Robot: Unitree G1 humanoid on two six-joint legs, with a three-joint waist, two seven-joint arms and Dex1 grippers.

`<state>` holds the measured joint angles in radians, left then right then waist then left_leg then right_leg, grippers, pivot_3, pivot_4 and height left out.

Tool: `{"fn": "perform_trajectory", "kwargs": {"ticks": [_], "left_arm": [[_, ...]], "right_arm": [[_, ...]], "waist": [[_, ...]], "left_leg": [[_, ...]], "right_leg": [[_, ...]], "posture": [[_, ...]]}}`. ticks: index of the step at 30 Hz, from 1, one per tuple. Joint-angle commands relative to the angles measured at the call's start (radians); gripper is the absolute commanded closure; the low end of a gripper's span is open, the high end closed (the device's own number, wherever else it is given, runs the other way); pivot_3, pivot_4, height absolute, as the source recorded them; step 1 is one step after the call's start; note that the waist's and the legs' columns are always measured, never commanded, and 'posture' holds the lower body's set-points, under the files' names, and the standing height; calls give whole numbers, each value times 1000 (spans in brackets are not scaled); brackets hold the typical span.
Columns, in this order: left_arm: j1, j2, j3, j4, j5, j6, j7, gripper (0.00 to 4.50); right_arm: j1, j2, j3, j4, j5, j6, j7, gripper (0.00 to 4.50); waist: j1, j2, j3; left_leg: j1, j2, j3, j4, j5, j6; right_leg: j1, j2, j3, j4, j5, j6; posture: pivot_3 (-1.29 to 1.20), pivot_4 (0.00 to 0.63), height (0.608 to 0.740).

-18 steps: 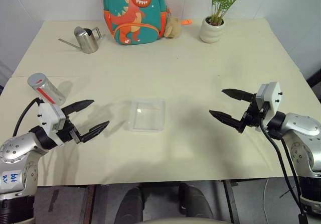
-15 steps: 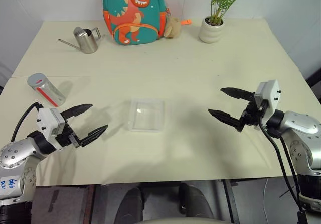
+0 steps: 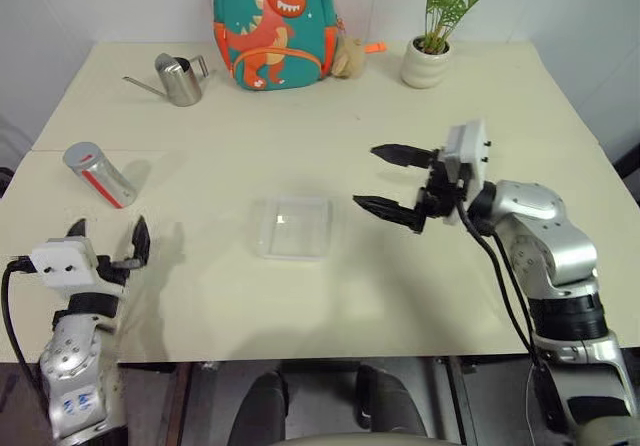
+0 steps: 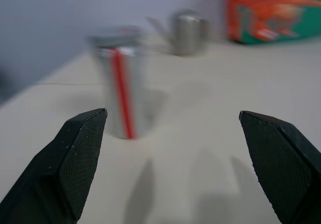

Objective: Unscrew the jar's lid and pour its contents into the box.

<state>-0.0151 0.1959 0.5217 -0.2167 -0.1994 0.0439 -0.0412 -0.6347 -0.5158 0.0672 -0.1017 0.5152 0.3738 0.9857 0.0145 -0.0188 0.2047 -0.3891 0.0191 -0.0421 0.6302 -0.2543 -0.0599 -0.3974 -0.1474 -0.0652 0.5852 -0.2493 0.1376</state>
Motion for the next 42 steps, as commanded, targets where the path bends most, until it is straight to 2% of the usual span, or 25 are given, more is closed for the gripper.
{"fn": "perform_trajectory", "kwargs": {"ticks": [1,9,16,28,36,39,42], "left_arm": [[-80,-6,-14,56,84,-26,130,7],[-233,25,3,219,135,-46,286,7],[-324,89,-16,371,121,-87,263,7],[-547,229,-37,759,116,-223,225,7],[-609,273,-69,918,115,-268,186,7],[-599,279,-71,928,115,-277,192,595],[-595,281,-72,934,113,-284,191,1528]], "right_arm": [[-52,27,29,-11,-7,29,-1,0],[-79,66,62,-18,-34,44,-15,0],[-48,89,53,-57,-32,53,-57,0],[-7,110,45,-107,-20,68,-101,0],[8,114,39,-123,-15,69,-121,0],[15,112,37,-129,-13,68,-128,0],[18,112,36,-129,-12,65,-131,0]], "waist": [[5,0,0],[8,-1,0],[7,-1,0],[6,-1,0],[6,-1,0],[4,-1,0],[4,-1,0]], "left_leg": [[0,0,0,0,0,0],[-2,0,0,-1,-1,0],[-2,0,1,-1,-2,0],[-2,0,1,-1,-2,-1],[-2,0,2,-2,-2,-1],[-2,0,2,-2,-2,-1],[-2,0,2,-2,-2,-1]], "right_leg": [[0,0,0,0,0,0],[-1,1,0,2,1,1],[-1,1,0,0,1,2],[-1,1,0,0,1,2],[-1,1,0,-1,1,3],[-2,1,0,0,1,3],[-2,1,0,0,1,3]], "posture": [[0,150,740],[0,150,740],[0,150,740],[0,150,740],[0,150,740],[0,150,740],[0,150,740]]}}
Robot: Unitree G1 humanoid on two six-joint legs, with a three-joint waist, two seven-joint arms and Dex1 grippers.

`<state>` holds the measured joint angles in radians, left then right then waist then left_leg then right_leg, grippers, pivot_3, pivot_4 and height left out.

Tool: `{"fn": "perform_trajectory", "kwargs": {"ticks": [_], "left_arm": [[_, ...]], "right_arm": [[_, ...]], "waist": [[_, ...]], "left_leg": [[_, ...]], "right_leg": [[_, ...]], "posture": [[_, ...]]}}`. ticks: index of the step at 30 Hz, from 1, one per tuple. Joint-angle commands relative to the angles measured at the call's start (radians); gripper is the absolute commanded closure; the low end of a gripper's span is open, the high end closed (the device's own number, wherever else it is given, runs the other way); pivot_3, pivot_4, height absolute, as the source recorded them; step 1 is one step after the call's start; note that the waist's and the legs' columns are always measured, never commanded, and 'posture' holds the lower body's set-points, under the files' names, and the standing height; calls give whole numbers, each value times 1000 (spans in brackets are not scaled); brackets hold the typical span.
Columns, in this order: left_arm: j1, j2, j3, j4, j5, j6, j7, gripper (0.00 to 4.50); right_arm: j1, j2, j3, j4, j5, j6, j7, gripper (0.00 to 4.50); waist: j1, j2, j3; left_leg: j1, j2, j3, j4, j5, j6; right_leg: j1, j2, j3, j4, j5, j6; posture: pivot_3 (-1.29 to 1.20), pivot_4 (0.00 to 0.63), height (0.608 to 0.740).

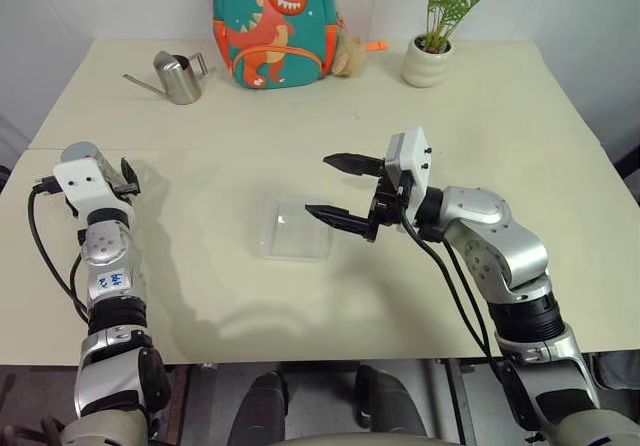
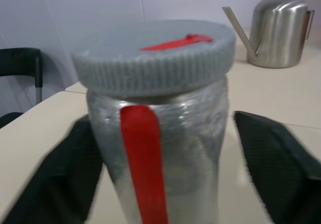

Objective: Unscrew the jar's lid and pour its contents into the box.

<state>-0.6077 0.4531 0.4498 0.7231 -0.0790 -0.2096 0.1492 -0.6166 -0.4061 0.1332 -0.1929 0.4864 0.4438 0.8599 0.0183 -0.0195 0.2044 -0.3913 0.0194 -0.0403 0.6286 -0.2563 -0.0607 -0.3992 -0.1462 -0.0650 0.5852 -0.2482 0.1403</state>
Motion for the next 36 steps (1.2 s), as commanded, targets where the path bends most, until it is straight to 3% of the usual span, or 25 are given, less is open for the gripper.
{"fn": "perform_trajectory", "kwargs": {"ticks": [1,3,8,14,19,27,36], "left_arm": [[-2,24,0,-4,-10,-33,-1,1860],[-2,22,3,-1,-21,-47,-16,2496],[18,10,4,-97,-128,-46,-184,2544],[127,138,-43,-535,-485,365,-661,2544],[180,272,-131,-766,-642,616,-926,2544],[130,229,-317,-868,-607,659,-1065,2544],[87,171,-367,-835,-565,641,-1108,2544]], "right_arm": [[1,4,-30,-37,17,-6,-6,0],[6,7,-29,-36,15,-9,-5,0],[26,-1,-31,-36,7,-18,1,0],[-44,-7,-81,-44,37,56,-51,0],[-174,24,-78,-56,74,182,-112,0],[-319,94,-3,-34,64,295,-144,0],[-343,124,72,-13,41,373,-146,0]], "waist": [[1,0,0],[1,0,0],[1,0,0],[-20,0,0],[-28,1,1],[-25,2,2],[-23,2,2]], "left_leg": [[0,0,0,0,0,0],[0,0,0,0,0,0],[0,0,0,0,0,0],[-4,1,0,0,0,-1],[-7,1,2,0,1,-1],[-9,1,2,0,0,0],[-12,1,2,1,0,0]], "right_leg": [[0,0,0,0,0,0],[0,0,0,0,0,0],[0,0,0,0,0,0],[-4,0,0,1,0,0],[-11,0,3,5,0,-1],[-14,1,4,5,-1,-2],[-15,2,4,5,-1,-2]], "posture": [[0,150,740],[0,150,740],[0,150,740],[0,150,740],[0,150,740],[0,150,740],[0,150,740]]}}
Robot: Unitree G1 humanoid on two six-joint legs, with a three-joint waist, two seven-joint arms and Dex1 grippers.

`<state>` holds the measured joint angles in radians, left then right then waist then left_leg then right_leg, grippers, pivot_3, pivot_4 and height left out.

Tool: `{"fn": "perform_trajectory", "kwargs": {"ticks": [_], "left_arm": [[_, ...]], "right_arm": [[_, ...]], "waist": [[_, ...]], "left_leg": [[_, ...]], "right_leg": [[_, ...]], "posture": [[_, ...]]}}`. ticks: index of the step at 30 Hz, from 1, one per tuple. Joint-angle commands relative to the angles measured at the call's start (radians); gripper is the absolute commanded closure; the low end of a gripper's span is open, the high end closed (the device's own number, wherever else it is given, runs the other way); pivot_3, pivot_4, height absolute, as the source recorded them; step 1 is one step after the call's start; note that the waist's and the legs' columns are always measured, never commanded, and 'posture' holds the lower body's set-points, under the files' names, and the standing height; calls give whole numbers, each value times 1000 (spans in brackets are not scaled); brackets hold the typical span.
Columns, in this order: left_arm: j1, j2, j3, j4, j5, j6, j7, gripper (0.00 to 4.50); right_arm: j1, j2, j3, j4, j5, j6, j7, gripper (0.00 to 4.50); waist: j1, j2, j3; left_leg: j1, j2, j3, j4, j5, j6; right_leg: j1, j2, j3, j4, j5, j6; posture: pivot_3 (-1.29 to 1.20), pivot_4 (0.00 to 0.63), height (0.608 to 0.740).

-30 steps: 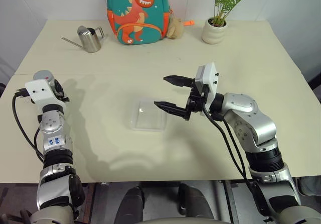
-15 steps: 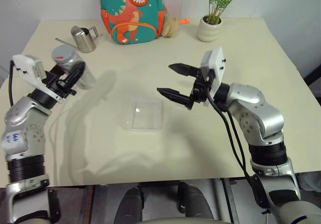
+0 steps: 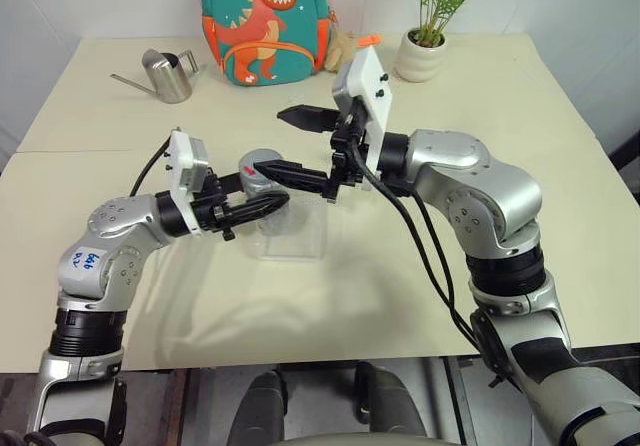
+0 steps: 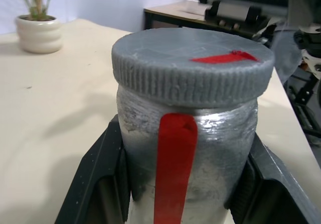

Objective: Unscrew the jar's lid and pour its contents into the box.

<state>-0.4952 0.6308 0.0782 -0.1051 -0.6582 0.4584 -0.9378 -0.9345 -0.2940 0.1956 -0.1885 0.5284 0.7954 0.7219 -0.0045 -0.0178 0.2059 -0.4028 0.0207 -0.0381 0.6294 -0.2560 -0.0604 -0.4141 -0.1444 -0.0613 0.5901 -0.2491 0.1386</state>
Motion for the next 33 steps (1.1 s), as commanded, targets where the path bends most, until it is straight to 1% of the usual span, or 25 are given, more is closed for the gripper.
{"fn": "perform_trajectory", "kwargs": {"ticks": [1,7,14,19,22,23,24,26,28,31,33], "left_arm": [[-31,-10,2,-1,20,-32,-23,2544],[-44,-28,2,15,39,-45,-40,2544],[-30,-27,7,18,48,-50,-54,2544],[-32,-30,9,18,48,-50,-53,2544],[-36,-33,12,18,46,-51,-52,2544],[-37,-35,13,18,44,-51,-51,2544],[-39,-37,15,18,43,-51,-50,2544],[-40,-39,18,18,41,-51,-49,2544],[-41,-41,22,20,37,-54,-53,2544],[-50,-41,18,35,33,-79,-98,2544],[-62,-43,13,53,24,-100,-150,2544]], "right_arm": [[-24,13,13,-22,2,33,-6,0],[-18,28,16,-23,-2,43,-16,0],[-13,47,-11,-27,12,43,-36,0],[3,49,-4,-27,7,38,-37,0],[8,49,-3,-27,10,39,-32,582],[9,48,-3,-27,10,38,-30,860],[11,48,-3,-27,10,37,-29,1255],[12,46,-3,-25,9,34,-26,1894],[10,44,-10,-18,10,23,-18,1894],[-2,38,-29,1,29,-4,24,1894],[-12,14,-26,4,51,-40,120,1894]], "waist": [[-1,0,0],[0,0,0],[0,0,0],[0,0,0],[0,0,0],[0,0,0],[0,0,0],[0,0,0],[0,0,0],[0,0,0],[0,0,0]], "left_leg": [[0,0,0,0,0,0],[0,0,0,0,0,0],[0,0,0,0,0,0],[0,0,0,0,0,1],[0,0,0,0,0,1],[0,0,0,0,0,1],[0,0,0,0,0,1],[0,0,0,0,0,1],[0,0,0,0,0,1],[0,0,0,1,0,1],[0,0,0,1,0,1]], "right_leg": [[0,0,0,0,0,0],[0,0,0,1,0,0],[0,0,0,0,0,0],[0,0,0,1,0,0],[0,0,1,1,0,0],[0,0,1,1,0,0],[0,0,1,1,0,0],[0,0,1,1,0,0],[0,0,1,1,0,0],[0,0,1,1,0,0],[0,0,1,1,0,0]], "posture": [[0,150,740],[0,150,740],[0,150,740],[0,150,740],[0,150,740],[0,150,740],[0,150,740],[0,150,740],[0,150,740],[0,150,740],[0,150,740]]}}
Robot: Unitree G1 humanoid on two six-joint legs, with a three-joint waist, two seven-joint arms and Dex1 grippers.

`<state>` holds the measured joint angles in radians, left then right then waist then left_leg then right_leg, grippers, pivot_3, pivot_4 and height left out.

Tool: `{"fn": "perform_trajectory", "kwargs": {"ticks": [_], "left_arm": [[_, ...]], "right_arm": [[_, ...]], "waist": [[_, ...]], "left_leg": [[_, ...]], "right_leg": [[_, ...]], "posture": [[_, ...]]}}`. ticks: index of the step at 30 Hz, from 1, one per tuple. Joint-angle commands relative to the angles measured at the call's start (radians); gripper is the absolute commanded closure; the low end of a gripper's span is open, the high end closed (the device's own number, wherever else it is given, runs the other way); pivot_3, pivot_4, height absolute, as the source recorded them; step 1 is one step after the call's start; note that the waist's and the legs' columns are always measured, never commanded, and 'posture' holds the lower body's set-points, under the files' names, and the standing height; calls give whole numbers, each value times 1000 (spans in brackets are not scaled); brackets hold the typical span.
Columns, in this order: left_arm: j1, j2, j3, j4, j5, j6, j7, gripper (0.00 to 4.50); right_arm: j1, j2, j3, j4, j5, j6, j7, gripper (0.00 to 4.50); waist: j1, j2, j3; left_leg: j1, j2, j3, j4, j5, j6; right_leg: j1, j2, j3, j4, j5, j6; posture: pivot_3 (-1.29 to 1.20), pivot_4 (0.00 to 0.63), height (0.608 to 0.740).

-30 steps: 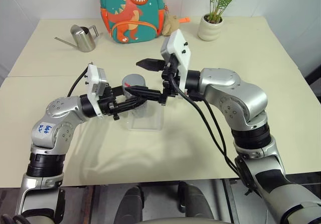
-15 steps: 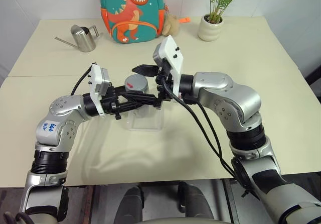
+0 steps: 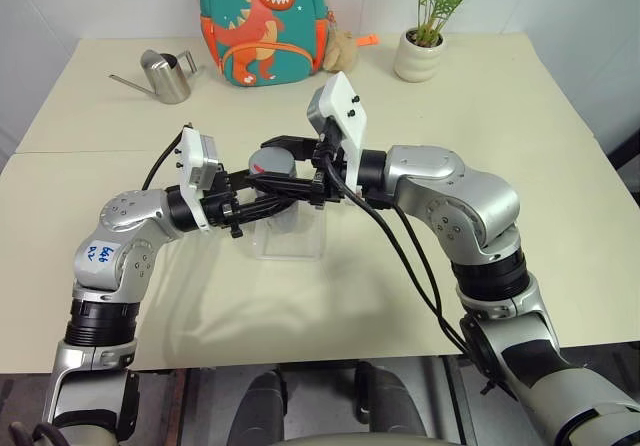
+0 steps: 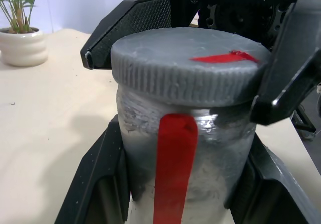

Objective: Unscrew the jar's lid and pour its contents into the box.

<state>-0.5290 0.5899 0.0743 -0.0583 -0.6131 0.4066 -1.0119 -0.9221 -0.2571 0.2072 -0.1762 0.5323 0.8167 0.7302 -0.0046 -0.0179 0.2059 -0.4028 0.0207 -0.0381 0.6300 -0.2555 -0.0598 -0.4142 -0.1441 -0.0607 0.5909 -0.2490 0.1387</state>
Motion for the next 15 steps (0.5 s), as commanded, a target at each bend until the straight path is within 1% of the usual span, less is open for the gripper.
{"fn": "perform_trajectory", "kwargs": {"ticks": [1,2,3,4,5,8,10,15], "left_arm": [[-41,-6,14,24,-25,-60,-106,2544],[-61,-13,1,48,-22,-85,-151,2544],[-78,-20,-8,72,-16,-105,-183,2544],[-93,-28,-22,90,-14,-113,-216,2544],[-105,-33,-31,105,-11,-118,-239,2544],[-136,-52,-69,126,-16,-119,-315,2544],[-153,-73,-88,127,-26,-103,-337,2544],[-167,-105,-96,127,-10,-104,-346,2544]], "right_arm": [[-30,-46,-27,-12,62,-85,191,1894],[-45,-90,-3,-25,89,-93,317,1894],[-56,-120,16,-28,105,-100,406,1894],[-76,-143,35,-22,112,-107,480,1894],[-90,-156,46,-12,111,-115,524,1894],[-158,-159,73,45,86,-148,619,1894],[-193,-157,88,74,69,-171,674,1894],[-217,-141,88,111,44,-194,711,1894]], "waist": [[0,0,0],[3,0,0],[6,0,0],[7,0,0],[5,0,0],[-5,0,0],[-13,0,0],[-21,0,0]], "left_leg": [[0,0,0,0,0,0],[0,0,0,0,0,0],[0,0,0,0,0,0],[-1,0,0,1,0,0],[-2,0,0,2,0,0],[-1,0,0,2,0,1],[0,0,0,1,1,1],[0,0,0,2,1,1]], "right_leg": [[0,0,0,0,0,0],[0,0,0,0,0,0],[0,0,0,0,0,0],[0,0,0,-1,0,1],[0,0,0,-1,0,1],[1,1,0,-1,1,1],[0,1,1,0,1,1],[0,1,1,0,1,1]], "posture": [[0,150,740],[0,150,740],[0,150,740],[0,150,740],[0,150,740],[0,150,740],[0,150,740],[0,150,740]]}}
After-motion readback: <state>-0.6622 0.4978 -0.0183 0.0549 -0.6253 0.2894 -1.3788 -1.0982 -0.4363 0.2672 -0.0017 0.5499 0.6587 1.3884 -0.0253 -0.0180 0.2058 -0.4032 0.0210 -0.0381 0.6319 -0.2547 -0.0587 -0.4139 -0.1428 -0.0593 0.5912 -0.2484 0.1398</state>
